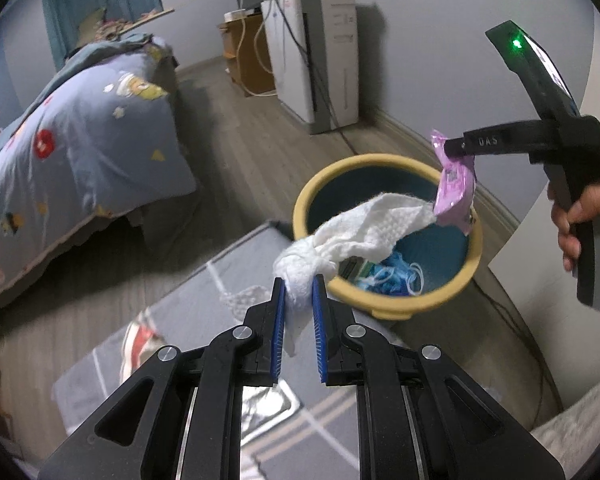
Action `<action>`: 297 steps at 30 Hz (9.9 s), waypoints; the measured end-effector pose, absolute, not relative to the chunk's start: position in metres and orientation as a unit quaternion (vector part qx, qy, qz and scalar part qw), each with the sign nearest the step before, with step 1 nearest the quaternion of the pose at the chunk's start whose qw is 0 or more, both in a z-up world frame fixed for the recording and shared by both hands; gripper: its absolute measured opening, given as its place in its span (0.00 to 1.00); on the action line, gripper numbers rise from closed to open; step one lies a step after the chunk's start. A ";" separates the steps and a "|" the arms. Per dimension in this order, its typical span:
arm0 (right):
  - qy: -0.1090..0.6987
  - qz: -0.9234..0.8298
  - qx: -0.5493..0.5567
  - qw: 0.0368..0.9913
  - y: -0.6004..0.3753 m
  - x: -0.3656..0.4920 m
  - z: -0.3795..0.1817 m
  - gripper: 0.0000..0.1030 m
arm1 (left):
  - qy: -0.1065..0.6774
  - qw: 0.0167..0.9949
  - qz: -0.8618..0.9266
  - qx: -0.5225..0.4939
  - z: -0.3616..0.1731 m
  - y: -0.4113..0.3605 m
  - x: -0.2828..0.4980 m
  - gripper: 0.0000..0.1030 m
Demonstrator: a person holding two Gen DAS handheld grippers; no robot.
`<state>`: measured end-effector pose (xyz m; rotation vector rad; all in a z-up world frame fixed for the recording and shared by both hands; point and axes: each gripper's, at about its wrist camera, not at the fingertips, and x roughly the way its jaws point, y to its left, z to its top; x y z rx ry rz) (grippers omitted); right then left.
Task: Collect trash
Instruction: 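Carry the tissue and pink wrapper over the bin with both grippers, then open both grippers to drop the tissue and wrapper into the bin, then move both grippers back toward the cushion, then grasp the COLTALIN toothpaste box with the left gripper while the right grasps the foil tray, then carry the toothpaste box and foil tray over the bin with both grippers, then open both grippers to drop the box and tray into the bin, then move both grippers back over the cushion, then grasp the white tissue with the left gripper while the right grasps the paper cup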
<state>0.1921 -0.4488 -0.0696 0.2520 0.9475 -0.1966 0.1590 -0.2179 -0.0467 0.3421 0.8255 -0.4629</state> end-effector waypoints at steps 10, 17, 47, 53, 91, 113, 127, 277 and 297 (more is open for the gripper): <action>0.464 -0.117 0.140 0.867 -0.471 0.195 -0.087 0.18 | 0.424 0.855 -0.248 0.167 -0.086 -0.263 0.188 0.14; 0.466 -0.111 0.149 0.865 -0.474 0.198 -0.094 0.18 | 0.434 0.848 -0.252 0.173 -0.109 -0.283 0.202 0.14; 0.453 -0.089 0.107 0.880 -0.436 0.194 -0.069 0.94 | 0.383 0.900 -0.172 0.121 -0.061 -0.185 0.159 0.90; 0.460 -0.045 0.101 0.881 -0.396 0.181 -0.052 0.94 | 0.393 0.906 -0.128 0.094 -0.053 -0.129 0.120 0.90; 0.526 0.055 0.080 0.845 -0.209 0.115 -0.046 0.94 | 0.505 0.841 -0.165 0.108 -0.182 -0.068 -0.004 0.84; 0.565 0.067 0.045 0.821 -0.176 0.156 -0.096 0.94 | 0.416 0.902 -0.075 0.092 -0.031 0.028 0.056 0.59; 0.663 0.078 0.030 0.744 -0.132 0.186 -0.187 0.94 | 0.432 0.899 -0.074 -0.011 -0.051 0.082 0.106 0.59; 0.558 0.048 0.037 0.828 -0.217 0.213 -0.088 0.94 | 0.469 0.880 -0.057 0.051 -0.141 -0.020 0.110 0.87; 0.584 0.071 0.046 0.807 -0.134 0.246 -0.137 0.94 | 0.490 0.868 -0.074 0.046 -0.170 -0.006 0.119 0.19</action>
